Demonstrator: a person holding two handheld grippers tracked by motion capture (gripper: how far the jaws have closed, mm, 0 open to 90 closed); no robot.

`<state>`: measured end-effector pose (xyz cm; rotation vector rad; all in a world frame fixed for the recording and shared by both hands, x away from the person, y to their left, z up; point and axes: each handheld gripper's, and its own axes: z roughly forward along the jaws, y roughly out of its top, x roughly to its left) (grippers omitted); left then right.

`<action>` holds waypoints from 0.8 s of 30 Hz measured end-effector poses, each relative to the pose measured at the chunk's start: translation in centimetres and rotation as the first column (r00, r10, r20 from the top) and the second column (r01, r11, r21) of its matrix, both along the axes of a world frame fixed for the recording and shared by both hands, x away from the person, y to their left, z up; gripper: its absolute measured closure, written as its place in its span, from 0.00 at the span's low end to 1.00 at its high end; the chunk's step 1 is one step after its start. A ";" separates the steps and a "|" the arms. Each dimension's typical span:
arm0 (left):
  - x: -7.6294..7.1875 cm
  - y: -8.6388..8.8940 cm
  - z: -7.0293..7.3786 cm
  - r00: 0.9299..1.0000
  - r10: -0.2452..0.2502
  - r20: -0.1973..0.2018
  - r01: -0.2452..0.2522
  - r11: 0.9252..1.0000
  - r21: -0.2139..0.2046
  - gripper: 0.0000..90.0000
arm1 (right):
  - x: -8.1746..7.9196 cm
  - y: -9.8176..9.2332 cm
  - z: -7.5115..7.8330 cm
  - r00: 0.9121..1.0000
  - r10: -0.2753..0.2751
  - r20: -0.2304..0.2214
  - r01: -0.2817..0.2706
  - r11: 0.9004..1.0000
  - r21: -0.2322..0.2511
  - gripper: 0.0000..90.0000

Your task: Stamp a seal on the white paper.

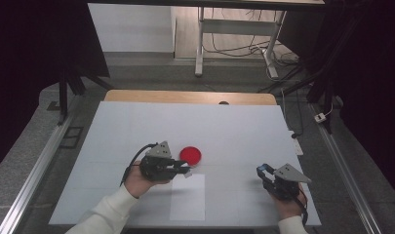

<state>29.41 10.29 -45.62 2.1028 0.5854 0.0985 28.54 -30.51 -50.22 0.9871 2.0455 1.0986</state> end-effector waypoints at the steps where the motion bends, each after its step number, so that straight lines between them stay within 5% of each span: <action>1: -0.1 0.1 -0.1 1.000 -0.001 0.000 0.001 1.000 0.001 0.84 | 0.0 0.0 0.0 1.000 0.000 -0.001 0.000 1.000 0.000 0.73; 24: -1.4 -0.5 -2.2 0.999 -0.025 -0.028 0.026 0.999 0.041 0.84 | 0.1 0.0 0.0 1.000 0.000 -0.005 0.000 1.000 -0.002 0.73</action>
